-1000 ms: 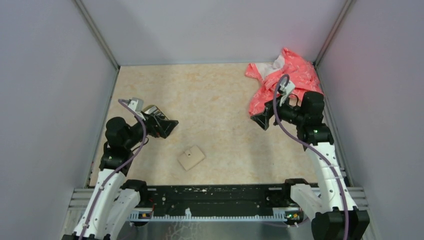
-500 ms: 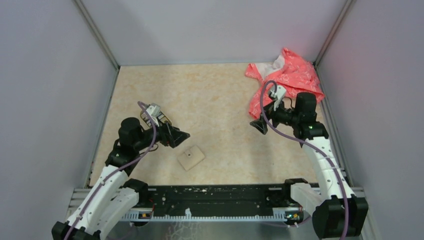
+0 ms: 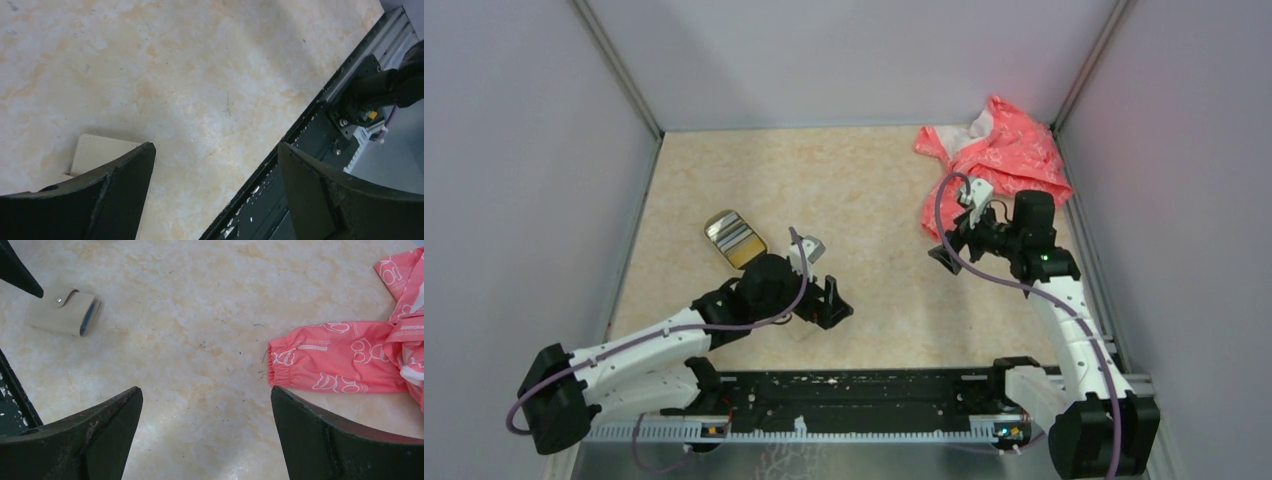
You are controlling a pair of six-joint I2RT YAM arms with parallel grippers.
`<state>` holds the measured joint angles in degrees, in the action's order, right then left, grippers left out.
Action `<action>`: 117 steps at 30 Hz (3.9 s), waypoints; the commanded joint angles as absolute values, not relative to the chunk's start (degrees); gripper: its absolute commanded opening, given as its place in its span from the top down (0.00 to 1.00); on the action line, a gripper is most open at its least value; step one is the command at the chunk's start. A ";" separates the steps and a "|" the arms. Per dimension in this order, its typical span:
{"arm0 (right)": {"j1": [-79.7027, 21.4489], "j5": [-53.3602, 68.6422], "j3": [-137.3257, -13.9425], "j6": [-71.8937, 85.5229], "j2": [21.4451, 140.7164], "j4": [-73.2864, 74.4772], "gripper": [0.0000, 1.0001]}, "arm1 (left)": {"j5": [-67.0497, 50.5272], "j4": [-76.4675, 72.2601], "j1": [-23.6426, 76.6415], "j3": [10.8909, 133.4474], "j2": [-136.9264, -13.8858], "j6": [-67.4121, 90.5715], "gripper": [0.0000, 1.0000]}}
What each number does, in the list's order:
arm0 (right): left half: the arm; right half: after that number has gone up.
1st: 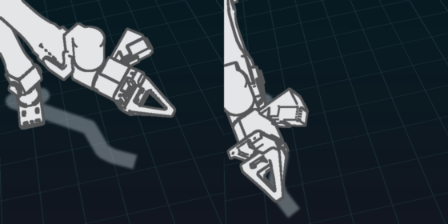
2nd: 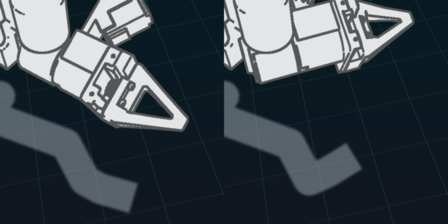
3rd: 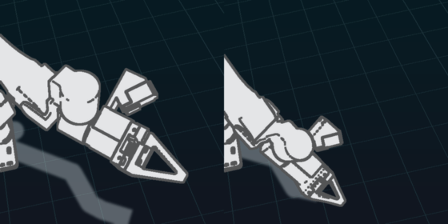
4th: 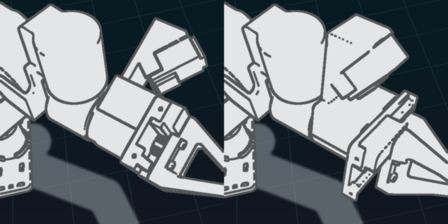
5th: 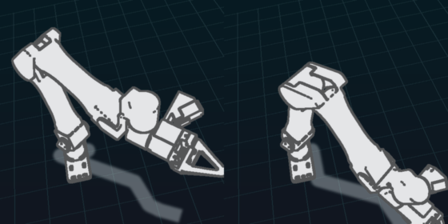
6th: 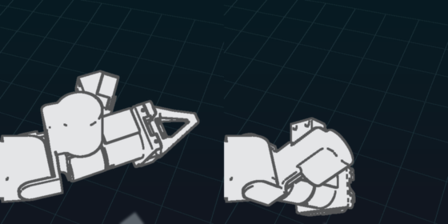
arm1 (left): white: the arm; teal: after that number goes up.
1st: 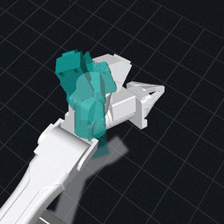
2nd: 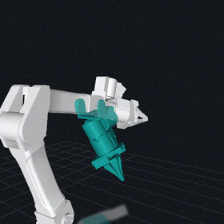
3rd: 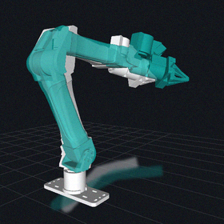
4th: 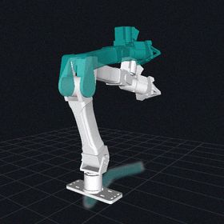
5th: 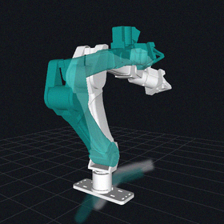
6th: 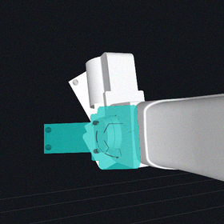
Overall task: Put the credit cards into the card holder
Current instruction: Open the card holder at the center of the board.
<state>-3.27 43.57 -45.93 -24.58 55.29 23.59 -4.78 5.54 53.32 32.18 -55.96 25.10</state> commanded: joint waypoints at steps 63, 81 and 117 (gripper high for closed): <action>-6.56 55.11 -44.03 -29.05 54.15 25.16 0.02 | 16.28 27.11 49.37 41.86 -71.89 21.38 0.34; -6.62 55.61 -43.81 -29.09 52.87 24.79 0.02 | 9.31 30.57 44.30 37.21 -71.75 30.95 0.47; -19.32 63.95 -37.02 -58.31 57.73 35.01 0.03 | -14.87 -12.95 44.65 14.33 -47.71 17.62 0.44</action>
<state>-17.50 61.56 -35.22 -48.95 56.64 33.41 -16.43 -0.67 44.53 22.17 -52.77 29.34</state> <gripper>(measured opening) 0.967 0.532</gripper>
